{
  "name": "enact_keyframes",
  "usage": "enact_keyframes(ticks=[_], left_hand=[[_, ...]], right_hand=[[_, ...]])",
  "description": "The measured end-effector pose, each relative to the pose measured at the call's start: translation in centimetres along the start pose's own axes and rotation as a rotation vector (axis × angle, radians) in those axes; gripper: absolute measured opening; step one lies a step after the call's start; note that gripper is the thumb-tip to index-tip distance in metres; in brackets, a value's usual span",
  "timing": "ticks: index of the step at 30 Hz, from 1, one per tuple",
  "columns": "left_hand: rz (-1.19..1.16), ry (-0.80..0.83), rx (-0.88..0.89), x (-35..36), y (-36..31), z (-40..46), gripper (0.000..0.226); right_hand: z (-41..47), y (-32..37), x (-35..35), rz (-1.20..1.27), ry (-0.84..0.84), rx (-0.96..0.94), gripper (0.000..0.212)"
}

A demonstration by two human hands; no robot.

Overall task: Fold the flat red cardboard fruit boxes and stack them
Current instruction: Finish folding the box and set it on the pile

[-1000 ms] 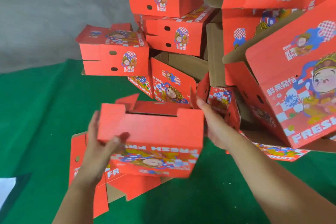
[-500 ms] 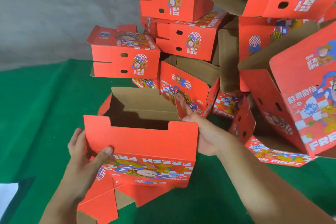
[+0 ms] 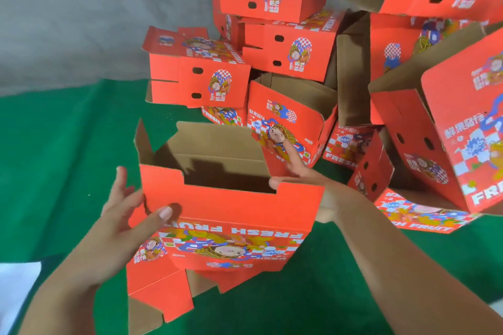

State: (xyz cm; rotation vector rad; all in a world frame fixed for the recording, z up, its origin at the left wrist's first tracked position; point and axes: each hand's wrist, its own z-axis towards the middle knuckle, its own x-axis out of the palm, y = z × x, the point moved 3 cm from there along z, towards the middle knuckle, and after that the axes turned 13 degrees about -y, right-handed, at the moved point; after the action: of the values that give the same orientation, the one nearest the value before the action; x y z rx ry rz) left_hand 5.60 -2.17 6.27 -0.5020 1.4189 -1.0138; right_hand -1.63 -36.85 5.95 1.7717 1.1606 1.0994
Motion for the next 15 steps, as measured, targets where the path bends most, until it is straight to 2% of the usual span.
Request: enact_keyframes(ticks=[2, 3, 5, 6, 7, 10, 12, 13, 15], left_hand=[[-0.018, 0.012, -0.024, 0.0, -0.9, 0.1, 0.059], [-0.012, -0.003, -0.043, 0.2, -1.2, 0.3, 0.061], [0.031, -0.088, -0.11, 0.6, -1.2, 0.4, 0.069], [0.037, -0.169, -0.137, 1.0, -1.1, 0.6, 0.069], [0.031, -0.261, -0.145, 1.3, -0.8, 0.7, 0.065], [0.077, -0.488, -0.151, 2.2, -0.1, 1.1, 0.046], [0.086, -0.583, -0.116, 2.5, 0.2, 1.1, 0.037], [0.056, -0.621, -0.099, 2.6, 0.3, 1.1, 0.043], [-0.01, -0.681, -0.078, 2.6, 0.2, 1.1, 0.081]], right_hand=[[0.3, 0.2, 1.0, -0.134, -0.045, -0.085, 0.109], [0.4, 0.3, 1.2, -0.151, -0.083, -0.137, 0.101], [0.7, 0.4, 1.7, -0.087, -0.15, -0.229, 0.069], [0.9, 0.4, 1.7, -0.049, -0.199, -0.269, 0.047], [1.0, 0.4, 1.6, -0.035, -0.297, -0.306, 0.036], [0.7, 0.3, 0.3, -0.047, -0.604, -0.365, 0.025], [0.3, -0.3, -0.4, -0.051, -0.688, -0.334, 0.025], [-0.1, -0.5, -0.6, -0.116, -0.72, -0.354, 0.025], [-0.5, -0.6, -0.9, -0.295, -0.784, -0.495, 0.026]])
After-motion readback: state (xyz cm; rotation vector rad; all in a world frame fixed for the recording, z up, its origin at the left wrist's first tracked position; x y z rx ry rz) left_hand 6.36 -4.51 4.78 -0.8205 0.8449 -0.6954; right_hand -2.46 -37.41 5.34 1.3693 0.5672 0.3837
